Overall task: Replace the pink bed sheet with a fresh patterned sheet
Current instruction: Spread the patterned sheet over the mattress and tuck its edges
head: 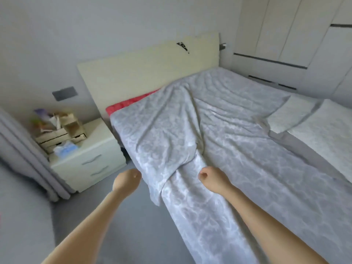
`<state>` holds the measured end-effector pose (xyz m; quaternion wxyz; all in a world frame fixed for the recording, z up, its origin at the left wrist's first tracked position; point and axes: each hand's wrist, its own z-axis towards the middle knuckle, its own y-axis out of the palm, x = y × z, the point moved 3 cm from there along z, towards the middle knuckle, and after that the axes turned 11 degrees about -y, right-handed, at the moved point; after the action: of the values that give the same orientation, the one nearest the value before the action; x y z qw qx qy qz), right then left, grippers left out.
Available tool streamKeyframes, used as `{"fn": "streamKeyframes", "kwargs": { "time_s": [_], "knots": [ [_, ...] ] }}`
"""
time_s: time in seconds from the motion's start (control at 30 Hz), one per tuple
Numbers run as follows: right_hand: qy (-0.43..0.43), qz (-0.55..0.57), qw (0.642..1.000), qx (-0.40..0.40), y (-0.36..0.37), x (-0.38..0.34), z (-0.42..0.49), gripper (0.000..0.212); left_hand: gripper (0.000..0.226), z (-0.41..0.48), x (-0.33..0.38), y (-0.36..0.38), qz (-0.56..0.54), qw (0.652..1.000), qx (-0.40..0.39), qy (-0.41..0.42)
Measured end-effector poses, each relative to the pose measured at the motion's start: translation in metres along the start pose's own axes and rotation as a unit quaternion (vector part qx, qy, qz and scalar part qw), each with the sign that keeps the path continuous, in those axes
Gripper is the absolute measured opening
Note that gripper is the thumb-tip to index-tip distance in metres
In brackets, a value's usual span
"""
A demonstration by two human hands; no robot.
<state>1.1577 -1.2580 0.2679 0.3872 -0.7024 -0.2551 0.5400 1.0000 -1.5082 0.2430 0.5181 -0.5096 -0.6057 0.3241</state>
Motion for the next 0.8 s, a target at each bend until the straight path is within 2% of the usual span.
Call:
{"fn": "streamKeyframes", "kwargs": {
  "time_s": [0.13,0.27,0.5,0.7,0.8],
  "knots": [
    [-0.020,0.003,1.000,0.001,0.028,-0.057,0.088,0.031,0.015,0.083,-0.058,-0.045,-0.017,0.999,0.027,-0.014],
    [-0.022,0.006,1.000,0.000,0.040,-0.102,0.161,0.029,0.018,0.159,-0.086,-0.089,-0.045,0.997,0.056,-0.015],
    [-0.034,-0.002,0.999,-0.011,0.041,-0.149,0.294,0.040,0.018,0.282,-0.080,-0.132,-0.078,0.994,0.074,0.009],
    [-0.053,-0.013,0.998,-0.021,0.057,-0.177,0.461,0.043,0.017,0.420,-0.063,-0.159,-0.057,0.996,0.068,0.028],
    [-0.061,-0.029,0.997,-0.029,0.064,-0.190,0.545,0.042,0.017,0.484,-0.064,-0.172,-0.051,0.997,0.062,0.009]
  ]
}}
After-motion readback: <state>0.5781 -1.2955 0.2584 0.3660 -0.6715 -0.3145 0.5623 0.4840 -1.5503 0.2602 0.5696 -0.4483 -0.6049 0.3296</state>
